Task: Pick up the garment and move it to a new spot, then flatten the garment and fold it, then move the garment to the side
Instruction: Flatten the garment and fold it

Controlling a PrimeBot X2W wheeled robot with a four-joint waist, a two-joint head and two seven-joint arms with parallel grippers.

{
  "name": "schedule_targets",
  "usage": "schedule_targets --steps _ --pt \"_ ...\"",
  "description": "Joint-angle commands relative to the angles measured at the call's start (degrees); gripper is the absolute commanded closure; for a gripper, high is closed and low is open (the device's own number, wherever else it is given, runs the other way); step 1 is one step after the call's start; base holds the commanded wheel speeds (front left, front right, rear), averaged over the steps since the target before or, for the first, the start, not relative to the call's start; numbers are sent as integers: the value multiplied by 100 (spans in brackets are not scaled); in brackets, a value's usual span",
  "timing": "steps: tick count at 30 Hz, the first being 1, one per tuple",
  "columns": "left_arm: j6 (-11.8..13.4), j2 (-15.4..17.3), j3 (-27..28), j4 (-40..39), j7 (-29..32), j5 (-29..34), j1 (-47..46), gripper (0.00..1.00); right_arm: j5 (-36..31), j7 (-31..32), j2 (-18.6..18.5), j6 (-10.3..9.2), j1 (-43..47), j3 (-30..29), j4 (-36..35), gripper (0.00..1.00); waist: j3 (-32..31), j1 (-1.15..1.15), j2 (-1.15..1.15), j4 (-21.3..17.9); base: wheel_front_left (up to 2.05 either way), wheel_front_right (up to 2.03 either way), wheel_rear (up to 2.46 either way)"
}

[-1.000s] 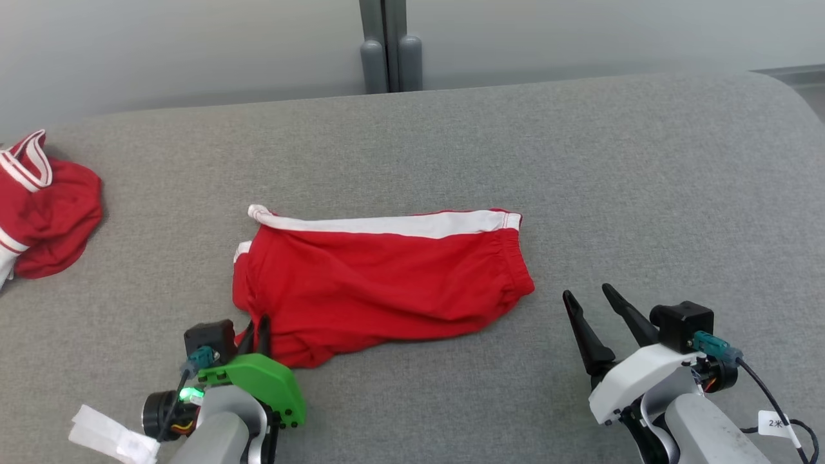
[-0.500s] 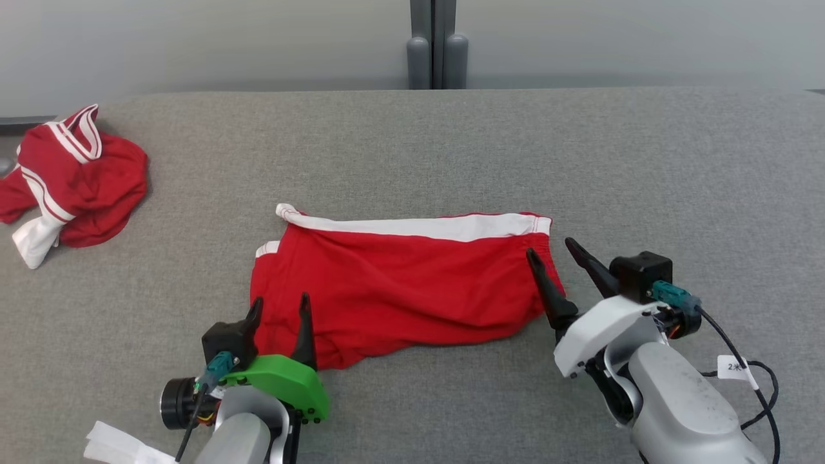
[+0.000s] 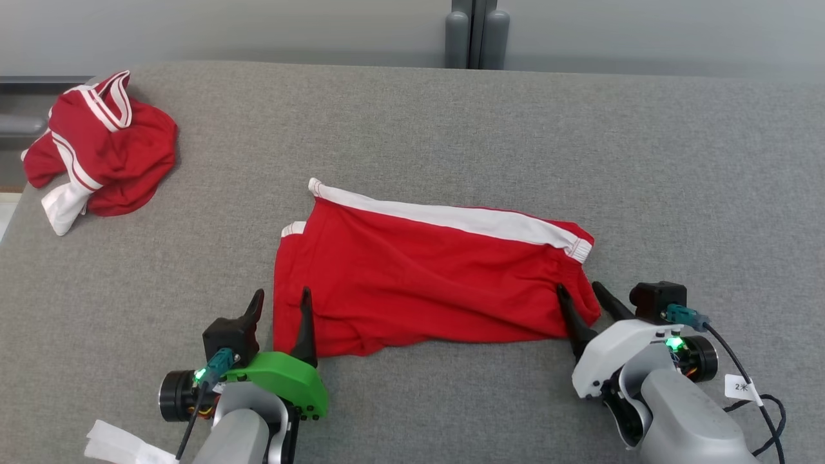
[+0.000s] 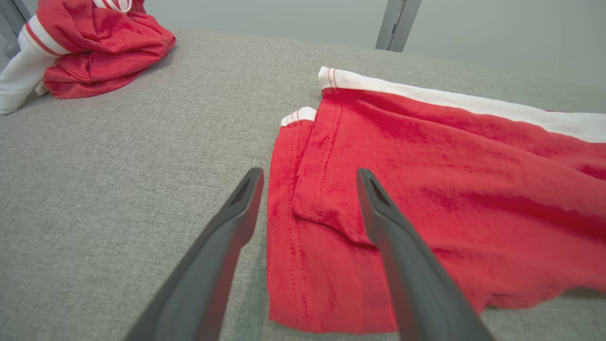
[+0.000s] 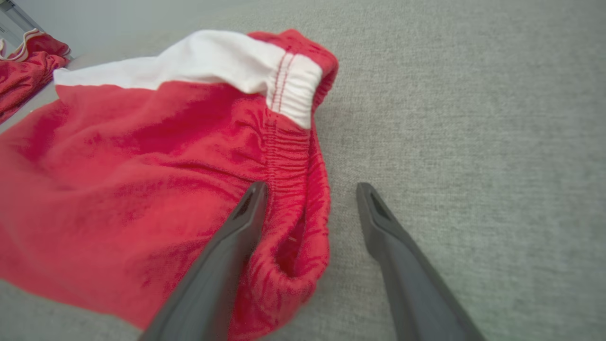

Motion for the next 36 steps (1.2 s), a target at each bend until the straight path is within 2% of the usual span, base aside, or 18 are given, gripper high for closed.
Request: schedule_targets --steps 1,2,5,9,18,21,26,29,33,36 --pt "-31 -30 49 -3 -3 80 61 0 176 77 24 -5 312 174 96 84 -10 0 0 -4 0 0 0" --pt "-48 -37 78 5 -3 97 82 0 291 80 31 -3 364 309 71 100 -21 0 0 -11 0 0 0" --pt "-73 -53 156 9 -2 167 132 0 427 81 23 -3 409 396 23 100 -56 0 0 -52 0 0 0" --pt "-109 -68 250 15 -3 242 181 0 364 57 -56 -11 394 -30 -43 100 -105 0 0 -120 0 0 0" --pt "-183 -101 357 68 -2 346 267 0 36 39 -532 -9 368 -1099 -223 100 -154 0 0 -314 0 0 0" --pt "-203 -104 357 91 -2 339 294 0 -96 39 -532 -8 349 -1201 -367 100 -176 0 0 -373 0 0 0" --pt "-188 -106 259 110 -2 207 350 0 64 98 -244 -6 351 -664 -851 100 -253 0 0 -427 0 0 0" --pt "-162 -106 192 143 -3 147 387 0 360 309 -97 -7 381 2 -1473 100 -321 0 0 -427 0 0 0" --pt "-142 -104 65 166 -2 26 384 0 745 637 -28 -7 432 704 -2249 100 -375 0 0 -323 0 0 0" --pt "-120 -104 -35 159 -2 -36 372 0 870 788 -5 -6 376 1024 -2533 100 -392 0 0 -181 0 0 0"
